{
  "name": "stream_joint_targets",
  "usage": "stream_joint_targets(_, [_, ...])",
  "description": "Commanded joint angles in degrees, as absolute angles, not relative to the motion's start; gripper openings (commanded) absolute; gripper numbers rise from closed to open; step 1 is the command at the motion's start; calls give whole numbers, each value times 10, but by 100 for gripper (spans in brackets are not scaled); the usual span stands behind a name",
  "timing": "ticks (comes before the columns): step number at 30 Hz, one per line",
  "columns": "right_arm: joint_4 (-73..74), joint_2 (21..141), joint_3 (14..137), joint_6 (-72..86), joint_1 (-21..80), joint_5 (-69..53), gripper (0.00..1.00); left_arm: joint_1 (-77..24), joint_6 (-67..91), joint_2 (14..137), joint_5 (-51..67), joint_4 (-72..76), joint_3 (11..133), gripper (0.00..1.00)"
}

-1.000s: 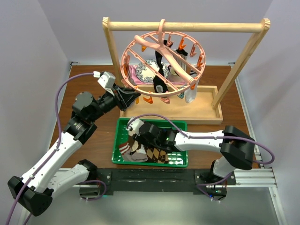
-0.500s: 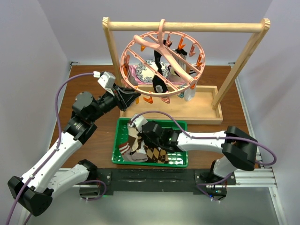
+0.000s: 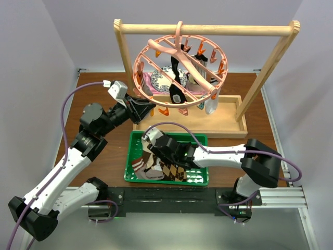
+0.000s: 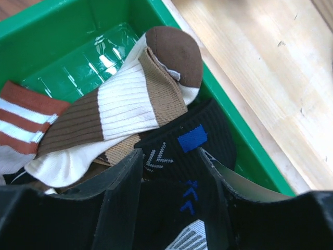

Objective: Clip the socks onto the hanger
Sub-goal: Pick up the sock from the bin.

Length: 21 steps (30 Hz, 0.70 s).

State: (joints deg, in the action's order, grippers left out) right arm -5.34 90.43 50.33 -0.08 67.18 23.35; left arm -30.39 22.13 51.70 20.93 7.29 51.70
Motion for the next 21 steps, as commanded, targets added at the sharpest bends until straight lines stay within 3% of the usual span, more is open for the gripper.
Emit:
stream_joint_targets(1, [-53,925,535,28,680,265,50,-301,234,510,227,69,505,0])
stream_joint_targets(5, [-65,929,529,34,680,280,44,-301,235,511,229,69,504,0])
stream_joint_targets(9, [-73,910,525,35,680,293,19,-301,235,508,231,67,502,0])
stream_joint_targets(10, [-77,904,521,35,680,294,9,-301,236,508,232,66,501,0])
stream_joint_targets(12, [-81,872,512,33,680,295,1,-301,236,508,231,66,499,0])
stream_joint_targets(21, [-94,738,460,45,683,272,0,-301,234,510,230,75,499,0])
